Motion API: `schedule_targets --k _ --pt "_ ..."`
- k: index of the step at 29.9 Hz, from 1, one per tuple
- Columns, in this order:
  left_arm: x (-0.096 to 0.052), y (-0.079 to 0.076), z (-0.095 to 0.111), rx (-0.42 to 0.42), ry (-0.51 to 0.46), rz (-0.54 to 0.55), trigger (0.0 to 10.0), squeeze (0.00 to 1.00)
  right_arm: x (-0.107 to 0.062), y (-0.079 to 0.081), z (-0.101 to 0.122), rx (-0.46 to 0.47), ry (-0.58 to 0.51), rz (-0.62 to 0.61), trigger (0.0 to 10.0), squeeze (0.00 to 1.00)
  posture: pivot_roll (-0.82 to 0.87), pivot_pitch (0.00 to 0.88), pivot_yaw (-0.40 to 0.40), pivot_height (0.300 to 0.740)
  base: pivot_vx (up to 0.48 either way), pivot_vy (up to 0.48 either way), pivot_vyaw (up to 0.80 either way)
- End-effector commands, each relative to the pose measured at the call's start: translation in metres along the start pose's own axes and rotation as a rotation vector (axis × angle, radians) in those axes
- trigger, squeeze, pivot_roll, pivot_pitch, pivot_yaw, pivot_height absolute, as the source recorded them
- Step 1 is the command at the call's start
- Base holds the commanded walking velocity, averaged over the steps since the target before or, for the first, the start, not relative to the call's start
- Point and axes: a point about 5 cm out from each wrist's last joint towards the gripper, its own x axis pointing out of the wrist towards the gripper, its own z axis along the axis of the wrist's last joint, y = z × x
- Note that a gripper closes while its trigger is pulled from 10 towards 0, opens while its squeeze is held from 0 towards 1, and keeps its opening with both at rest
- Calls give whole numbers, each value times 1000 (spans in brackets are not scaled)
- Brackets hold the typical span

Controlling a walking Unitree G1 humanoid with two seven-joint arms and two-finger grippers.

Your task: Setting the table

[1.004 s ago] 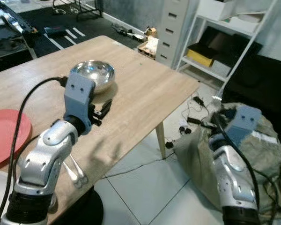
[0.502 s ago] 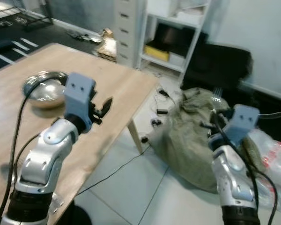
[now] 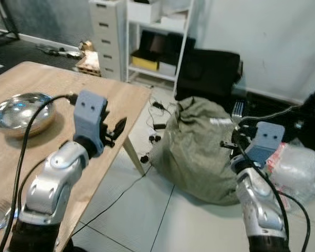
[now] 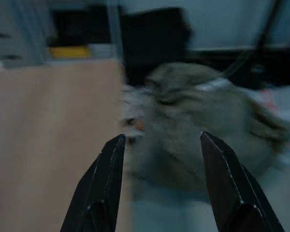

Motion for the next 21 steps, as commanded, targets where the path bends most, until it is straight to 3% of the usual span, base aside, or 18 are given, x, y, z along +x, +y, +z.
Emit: schedule_targets --k 1,3,7,10,14,21 --pt "-8 -3 -9 -17 -1 -29 10000 0 -3 3 0 -15 -23 20 10000 0 28 64 37 740 0 0 0" --pt "-11 -6 -12 -35 -12 -34 10000 0 -5 3 -3 -15 -20 25 10000 0 33 65 33 740 0 0 0" --pt "-13 -22 -22 -57 -44 -62 10000 0 -9 4 -9 -25 -26 44 10000 0 31 63 31 740 0 0 -800" --pt "-11 -35 -47 -73 14 -66 10000 0 -11 2 -13 -36 -17 39 10000 0 15 60 33 740 0 0 -533" --pt "-12 -40 -61 -55 53 -64 10000 0 -14 3 -16 -42 -11 46 10000 0 11 62 32 740 0 0 0" --pt "-12 -35 -66 -44 61 -43 10000 0 -14 4 -19 -48 -5 50 10000 0 10 63 31 740 0 0 -114"
